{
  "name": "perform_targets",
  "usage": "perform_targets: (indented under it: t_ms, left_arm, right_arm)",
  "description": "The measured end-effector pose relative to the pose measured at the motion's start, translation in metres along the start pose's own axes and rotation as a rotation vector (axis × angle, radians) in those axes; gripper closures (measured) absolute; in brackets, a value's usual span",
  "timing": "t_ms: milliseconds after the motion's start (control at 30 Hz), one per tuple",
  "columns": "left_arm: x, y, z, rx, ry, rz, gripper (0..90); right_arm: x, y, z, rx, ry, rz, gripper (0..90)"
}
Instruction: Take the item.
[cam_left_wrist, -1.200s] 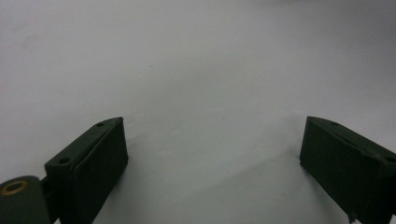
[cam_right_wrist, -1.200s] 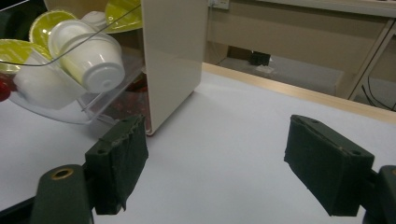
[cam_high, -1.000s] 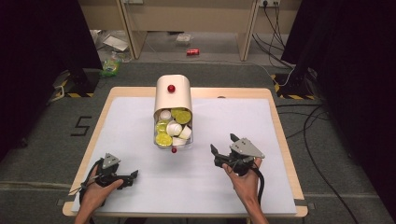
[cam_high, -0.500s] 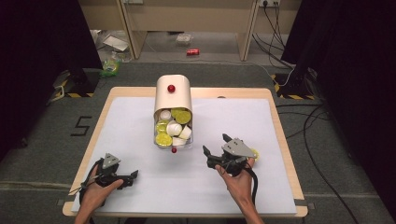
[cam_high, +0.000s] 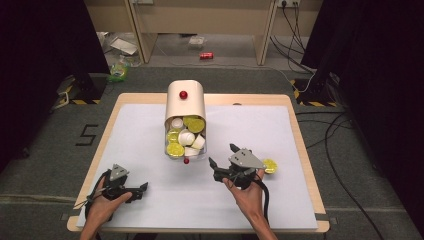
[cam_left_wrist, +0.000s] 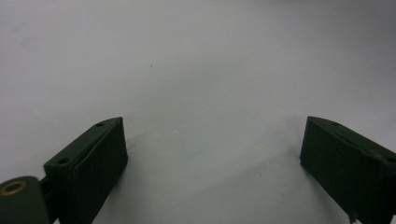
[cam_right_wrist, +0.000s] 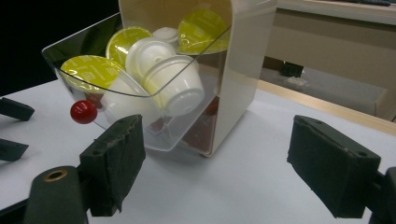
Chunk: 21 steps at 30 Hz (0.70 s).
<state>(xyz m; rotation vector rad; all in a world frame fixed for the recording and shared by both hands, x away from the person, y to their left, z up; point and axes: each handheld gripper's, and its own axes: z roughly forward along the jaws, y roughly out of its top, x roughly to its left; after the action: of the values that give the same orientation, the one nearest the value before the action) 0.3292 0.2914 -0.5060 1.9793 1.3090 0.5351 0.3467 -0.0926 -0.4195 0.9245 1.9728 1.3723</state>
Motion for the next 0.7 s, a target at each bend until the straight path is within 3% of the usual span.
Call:
perform_targets:
  t_ms: [700]
  left_arm:
    - [0.0,0.0,0.0,-0.001,0.001,-0.002,6.3]
  right_arm:
    - [0.015,0.007,0.012,-0.007,0.034,-0.014,18.0]
